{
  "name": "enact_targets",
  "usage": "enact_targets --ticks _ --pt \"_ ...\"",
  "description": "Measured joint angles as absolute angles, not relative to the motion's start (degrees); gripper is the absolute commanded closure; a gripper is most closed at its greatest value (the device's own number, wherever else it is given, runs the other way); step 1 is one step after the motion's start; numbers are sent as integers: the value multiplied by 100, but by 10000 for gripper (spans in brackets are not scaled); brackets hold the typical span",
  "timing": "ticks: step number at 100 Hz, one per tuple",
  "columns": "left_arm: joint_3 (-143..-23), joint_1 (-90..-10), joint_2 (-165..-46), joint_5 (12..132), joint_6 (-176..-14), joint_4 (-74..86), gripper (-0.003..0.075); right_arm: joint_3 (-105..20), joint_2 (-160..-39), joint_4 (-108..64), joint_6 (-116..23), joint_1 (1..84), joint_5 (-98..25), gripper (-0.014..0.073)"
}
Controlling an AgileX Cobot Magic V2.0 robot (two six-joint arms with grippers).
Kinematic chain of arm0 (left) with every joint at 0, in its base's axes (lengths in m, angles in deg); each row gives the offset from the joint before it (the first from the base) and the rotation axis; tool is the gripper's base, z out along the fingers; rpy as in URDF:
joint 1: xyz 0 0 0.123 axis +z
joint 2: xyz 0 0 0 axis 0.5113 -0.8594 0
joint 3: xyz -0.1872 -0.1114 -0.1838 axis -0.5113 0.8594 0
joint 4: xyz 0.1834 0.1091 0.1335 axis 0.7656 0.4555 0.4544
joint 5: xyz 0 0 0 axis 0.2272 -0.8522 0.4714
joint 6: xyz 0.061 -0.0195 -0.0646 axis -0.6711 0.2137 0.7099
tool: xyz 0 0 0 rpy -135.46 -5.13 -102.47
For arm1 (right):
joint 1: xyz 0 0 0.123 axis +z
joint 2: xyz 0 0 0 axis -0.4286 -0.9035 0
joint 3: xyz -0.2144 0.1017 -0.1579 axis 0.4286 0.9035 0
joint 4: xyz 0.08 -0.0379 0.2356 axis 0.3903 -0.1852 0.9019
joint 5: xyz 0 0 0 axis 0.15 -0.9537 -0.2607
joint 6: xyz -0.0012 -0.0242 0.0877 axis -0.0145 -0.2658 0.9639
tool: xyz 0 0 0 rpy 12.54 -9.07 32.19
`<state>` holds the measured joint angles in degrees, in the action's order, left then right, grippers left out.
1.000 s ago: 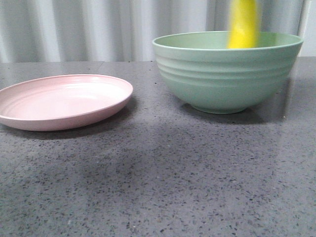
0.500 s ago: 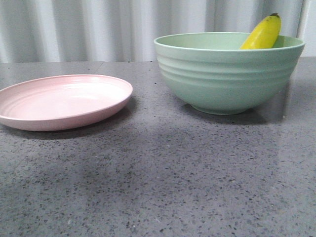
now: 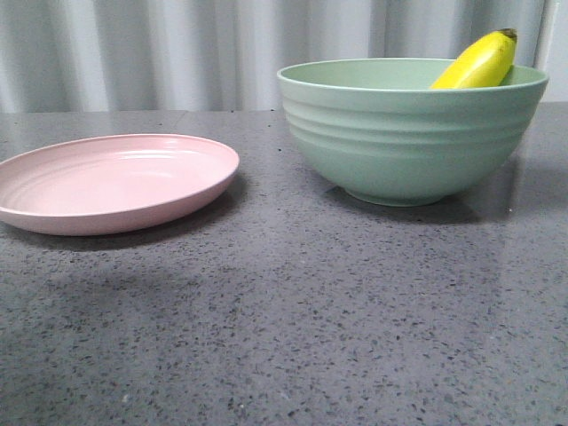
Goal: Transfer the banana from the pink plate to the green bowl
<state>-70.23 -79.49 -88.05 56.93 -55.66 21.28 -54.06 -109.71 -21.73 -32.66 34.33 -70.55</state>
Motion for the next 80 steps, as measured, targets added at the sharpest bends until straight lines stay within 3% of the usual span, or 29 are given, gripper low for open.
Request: enact_targets --ticks 41,80 --pt "-4893 -7865 -6600 6791 -5488 2142 739 -3032 -8183 -2173 -3278 3429 -6066 670" --pt "-3948 -7865 -5471 7063 -5485 2142 739 -726 -5156 -2220 -3278 3429 -4881 670"
